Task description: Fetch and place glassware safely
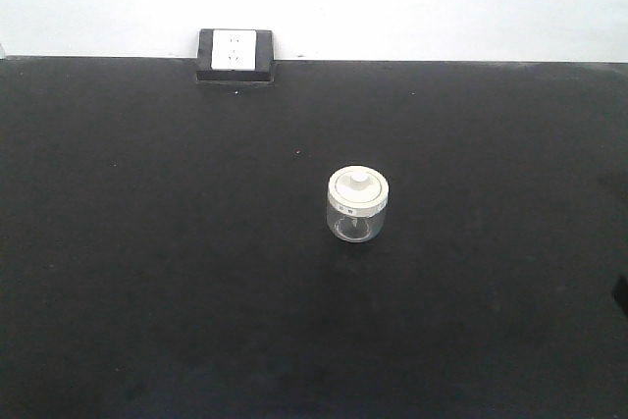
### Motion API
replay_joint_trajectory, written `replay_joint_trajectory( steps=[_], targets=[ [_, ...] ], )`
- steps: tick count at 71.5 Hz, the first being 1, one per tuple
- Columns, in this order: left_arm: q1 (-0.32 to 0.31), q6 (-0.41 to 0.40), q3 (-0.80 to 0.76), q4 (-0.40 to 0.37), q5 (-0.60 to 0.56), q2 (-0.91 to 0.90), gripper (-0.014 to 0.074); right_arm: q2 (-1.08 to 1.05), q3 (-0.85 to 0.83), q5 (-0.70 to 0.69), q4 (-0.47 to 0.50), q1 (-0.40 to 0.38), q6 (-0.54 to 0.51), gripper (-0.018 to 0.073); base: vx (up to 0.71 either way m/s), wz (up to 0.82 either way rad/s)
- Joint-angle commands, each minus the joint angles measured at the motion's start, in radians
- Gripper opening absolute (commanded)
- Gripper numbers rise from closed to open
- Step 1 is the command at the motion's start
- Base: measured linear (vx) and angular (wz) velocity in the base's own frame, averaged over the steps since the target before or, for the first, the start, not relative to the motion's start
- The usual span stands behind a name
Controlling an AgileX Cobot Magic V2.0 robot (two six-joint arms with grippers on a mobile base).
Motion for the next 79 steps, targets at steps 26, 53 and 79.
replay_joint_trajectory(
  steps=[26,53,79],
  targets=[
    [0.001,-0.009,-0.029,-0.006,-0.07,0.013,-0.0007,-0.291,0.138,-0.022,-0.006,-0.004,-0.006,-0.0003,0.0,0.0],
    [0.001,-0.009,-0.029,-0.006,-0.07,0.013,-0.0007,-0.299,0.142,-0.022,-0.006,-0.004,-0.006,-0.0003,0.0,0.0],
    [0.001,-0.009,-0.029,-0.006,-0.07,0.013,-0.0007,-0.299,0.142,-0.022,-0.006,-0.004,-0.006,-0.0003,0.0,0.0]
  ],
)
